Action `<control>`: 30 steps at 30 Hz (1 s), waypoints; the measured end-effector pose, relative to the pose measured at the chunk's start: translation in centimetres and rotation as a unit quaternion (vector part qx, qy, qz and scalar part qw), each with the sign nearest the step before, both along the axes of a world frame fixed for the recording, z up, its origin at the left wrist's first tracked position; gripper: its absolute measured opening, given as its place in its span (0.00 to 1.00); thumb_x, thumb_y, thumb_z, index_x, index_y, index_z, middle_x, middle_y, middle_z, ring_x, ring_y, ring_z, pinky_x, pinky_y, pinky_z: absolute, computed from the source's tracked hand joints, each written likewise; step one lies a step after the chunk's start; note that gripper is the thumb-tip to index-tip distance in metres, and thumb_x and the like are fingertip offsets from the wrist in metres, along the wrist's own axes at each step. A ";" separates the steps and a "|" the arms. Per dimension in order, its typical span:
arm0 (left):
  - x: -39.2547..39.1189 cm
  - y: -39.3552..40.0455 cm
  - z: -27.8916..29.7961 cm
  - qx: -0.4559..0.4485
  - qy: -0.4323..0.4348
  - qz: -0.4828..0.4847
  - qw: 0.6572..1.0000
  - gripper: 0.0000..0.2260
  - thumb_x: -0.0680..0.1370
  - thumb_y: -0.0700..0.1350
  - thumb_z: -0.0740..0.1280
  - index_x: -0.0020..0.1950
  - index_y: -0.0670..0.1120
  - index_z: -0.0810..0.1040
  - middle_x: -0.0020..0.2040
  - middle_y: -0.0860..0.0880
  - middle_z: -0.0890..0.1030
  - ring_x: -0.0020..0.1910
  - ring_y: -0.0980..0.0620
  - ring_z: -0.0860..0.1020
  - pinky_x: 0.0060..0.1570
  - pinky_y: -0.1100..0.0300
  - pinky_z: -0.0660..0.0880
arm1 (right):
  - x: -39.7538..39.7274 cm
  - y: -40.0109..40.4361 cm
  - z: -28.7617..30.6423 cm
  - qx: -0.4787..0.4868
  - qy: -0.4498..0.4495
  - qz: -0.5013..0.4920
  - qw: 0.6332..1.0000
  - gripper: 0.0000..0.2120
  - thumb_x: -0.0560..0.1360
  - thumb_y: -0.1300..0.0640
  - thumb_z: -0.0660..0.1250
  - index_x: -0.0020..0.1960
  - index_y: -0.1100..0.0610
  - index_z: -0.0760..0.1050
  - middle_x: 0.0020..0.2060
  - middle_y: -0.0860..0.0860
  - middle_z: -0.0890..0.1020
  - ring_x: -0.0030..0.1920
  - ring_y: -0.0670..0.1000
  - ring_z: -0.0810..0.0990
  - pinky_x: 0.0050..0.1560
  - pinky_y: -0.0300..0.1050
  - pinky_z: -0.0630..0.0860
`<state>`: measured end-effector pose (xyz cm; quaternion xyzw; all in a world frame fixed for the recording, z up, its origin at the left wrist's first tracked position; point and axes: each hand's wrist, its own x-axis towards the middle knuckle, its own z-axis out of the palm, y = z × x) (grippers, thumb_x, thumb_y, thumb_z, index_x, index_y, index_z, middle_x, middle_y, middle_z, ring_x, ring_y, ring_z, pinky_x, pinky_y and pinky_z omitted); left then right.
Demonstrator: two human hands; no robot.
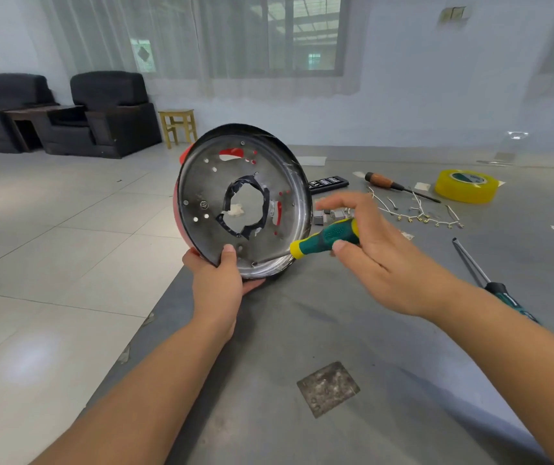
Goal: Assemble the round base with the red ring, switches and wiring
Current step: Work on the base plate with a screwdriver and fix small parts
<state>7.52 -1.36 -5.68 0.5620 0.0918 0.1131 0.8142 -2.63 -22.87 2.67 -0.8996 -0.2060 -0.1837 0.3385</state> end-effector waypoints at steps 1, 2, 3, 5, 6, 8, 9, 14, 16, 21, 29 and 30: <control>0.0 0.1 0.0 0.003 -0.001 -0.002 1.000 0.12 0.86 0.43 0.65 0.65 0.52 0.64 0.58 0.56 0.75 0.54 0.51 0.81 0.39 0.48 0.86 | -0.1 -0.1 0.3 -0.011 0.001 0.023 1.000 0.17 0.84 0.55 0.58 0.71 0.45 0.64 0.48 0.39 0.77 0.47 0.42 0.76 0.47 0.29 0.68; -0.1 0.1 0.1 0.004 -0.001 -0.003 1.000 0.12 0.86 0.43 0.65 0.65 0.52 0.64 0.58 0.56 0.75 0.53 0.52 0.81 0.39 0.49 0.86 | 0.0 0.0 0.7 -0.025 -0.005 0.038 0.999 0.16 0.83 0.54 0.59 0.70 0.45 0.66 0.51 0.35 0.78 0.47 0.40 0.78 0.48 0.28 0.68; -0.1 0.1 0.1 0.003 0.001 -0.007 1.000 0.12 0.86 0.43 0.65 0.65 0.52 0.65 0.58 0.56 0.75 0.53 0.53 0.81 0.38 0.50 0.85 | 0.1 0.3 1.1 -0.041 -0.017 0.042 0.998 0.15 0.83 0.52 0.59 0.68 0.45 0.68 0.52 0.32 0.78 0.45 0.42 0.79 0.47 0.28 0.69; -0.1 0.1 0.3 0.002 0.007 -0.014 1.000 0.12 0.86 0.43 0.65 0.66 0.52 0.65 0.59 0.55 0.76 0.55 0.51 0.82 0.38 0.50 0.85 | 0.3 1.3 2.0 -0.060 -0.054 0.004 0.997 0.10 0.81 0.44 0.60 0.61 0.43 0.73 0.41 0.37 0.81 0.36 0.47 0.78 0.40 0.35 0.71; -0.3 0.1 0.4 0.009 0.008 -0.019 1.000 0.12 0.85 0.43 0.65 0.66 0.51 0.65 0.60 0.55 0.76 0.56 0.50 0.82 0.39 0.50 0.85 | 0.4 2.1 2.3 -0.058 -0.074 -0.042 0.995 0.12 0.80 0.40 0.59 0.57 0.44 0.75 0.35 0.43 0.81 0.33 0.49 0.77 0.38 0.41 0.72; -0.6 0.0 0.4 0.027 0.001 -0.031 0.999 0.13 0.85 0.43 0.66 0.66 0.52 0.65 0.60 0.55 0.77 0.57 0.50 0.82 0.39 0.50 0.86 | 0.7 3.7 2.7 -0.081 -0.136 -0.179 0.971 0.18 0.80 0.37 0.59 0.52 0.50 0.75 0.29 0.50 0.80 0.33 0.57 0.78 0.37 0.49 0.74; -0.8 0.0 0.4 0.033 -0.002 -0.034 0.999 0.13 0.85 0.43 0.66 0.66 0.52 0.66 0.60 0.55 0.77 0.57 0.50 0.83 0.39 0.50 0.86 | 1.0 4.4 2.8 -0.110 -0.161 -0.245 0.950 0.19 0.82 0.38 0.59 0.51 0.53 0.75 0.28 0.52 0.79 0.33 0.62 0.76 0.36 0.51 0.74; -0.7 0.4 0.7 0.012 0.017 -0.038 0.999 0.12 0.85 0.43 0.66 0.65 0.52 0.66 0.61 0.53 0.77 0.57 0.49 0.83 0.40 0.48 0.86 | 0.9 3.9 3.1 0.012 -0.036 -0.125 0.991 0.10 0.84 0.47 0.55 0.60 0.51 0.67 0.47 0.42 0.75 0.43 0.45 0.73 0.45 0.47 0.68; -0.7 0.3 0.7 0.008 0.025 -0.035 0.999 0.12 0.85 0.43 0.66 0.64 0.52 0.66 0.61 0.52 0.77 0.56 0.49 0.83 0.40 0.48 0.86 | 0.3 3.1 3.1 0.008 -0.011 -0.042 0.999 0.14 0.81 0.51 0.56 0.66 0.49 0.66 0.57 0.39 0.76 0.47 0.38 0.75 0.48 0.37 0.69; -0.7 0.5 1.0 -0.009 0.038 -0.030 0.999 0.13 0.85 0.43 0.65 0.67 0.50 0.66 0.62 0.51 0.77 0.57 0.48 0.82 0.38 0.50 0.85 | 0.4 2.3 3.2 -0.020 -0.011 0.007 1.000 0.11 0.82 0.47 0.59 0.64 0.42 0.69 0.51 0.45 0.85 0.42 0.49 0.84 0.49 0.52 0.81; -0.8 0.4 1.4 -0.027 0.063 -0.026 0.997 0.19 0.85 0.42 0.65 0.74 0.49 0.65 0.68 0.47 0.75 0.62 0.42 0.80 0.37 0.49 0.85 | 1.1 4.0 2.9 -0.043 -0.132 -0.191 0.972 0.26 0.78 0.32 0.53 0.49 0.54 0.75 0.25 0.49 0.78 0.30 0.58 0.80 0.38 0.51 0.79; -0.7 0.3 1.5 -0.027 0.065 -0.025 0.997 0.19 0.85 0.42 0.65 0.74 0.49 0.64 0.68 0.47 0.75 0.62 0.42 0.80 0.37 0.49 0.85 | 1.0 4.2 2.8 -0.070 -0.161 -0.220 0.960 0.27 0.79 0.33 0.52 0.48 0.55 0.75 0.24 0.47 0.73 0.28 0.59 0.77 0.34 0.49 0.76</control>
